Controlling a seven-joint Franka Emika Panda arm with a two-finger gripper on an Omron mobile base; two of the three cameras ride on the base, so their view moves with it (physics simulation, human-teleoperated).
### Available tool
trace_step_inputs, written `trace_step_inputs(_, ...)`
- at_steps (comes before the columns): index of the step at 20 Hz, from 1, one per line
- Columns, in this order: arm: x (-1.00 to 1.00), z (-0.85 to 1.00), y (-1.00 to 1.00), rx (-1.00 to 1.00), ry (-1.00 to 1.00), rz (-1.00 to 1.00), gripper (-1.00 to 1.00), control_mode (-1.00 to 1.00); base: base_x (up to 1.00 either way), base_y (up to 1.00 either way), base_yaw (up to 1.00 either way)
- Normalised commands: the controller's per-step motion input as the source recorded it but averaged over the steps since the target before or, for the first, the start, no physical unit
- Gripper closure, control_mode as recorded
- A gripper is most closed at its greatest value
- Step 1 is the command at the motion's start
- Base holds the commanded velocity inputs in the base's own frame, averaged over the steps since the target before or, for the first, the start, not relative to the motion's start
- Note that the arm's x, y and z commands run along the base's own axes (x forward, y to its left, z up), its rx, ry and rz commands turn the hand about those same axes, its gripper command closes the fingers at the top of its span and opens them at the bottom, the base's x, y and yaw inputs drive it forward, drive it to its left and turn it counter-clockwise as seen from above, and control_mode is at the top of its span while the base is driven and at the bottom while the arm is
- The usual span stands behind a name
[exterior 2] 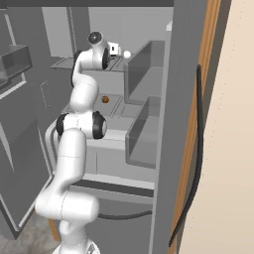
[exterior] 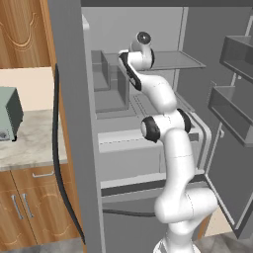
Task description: Pick the egg and butter from the fridge and place them by the bowl for mixing.
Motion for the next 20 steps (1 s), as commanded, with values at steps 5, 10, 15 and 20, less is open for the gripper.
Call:
trace_step_inputs(5,0.0,0.0,0.0,0.0,0.0,0.0,1.0,-1.0,0.0,0.0,0.0)
trace_step_inputs(10,0.0,0.01,0.0,0.0,-0.03,0.0,1.0,-1.0,0.0,0.0,0.0)
trace_step_inputs(15,-0.38,0.28,0.0,-0.06,-0.44,0.0,1.0,-1.0,0.0,0.0,0.0)
trace_step_inputs(20,-0.23,0.0,0.0,0.0,-0.05,0.0,1.0,-1.0,0.0,0.0,0.0)
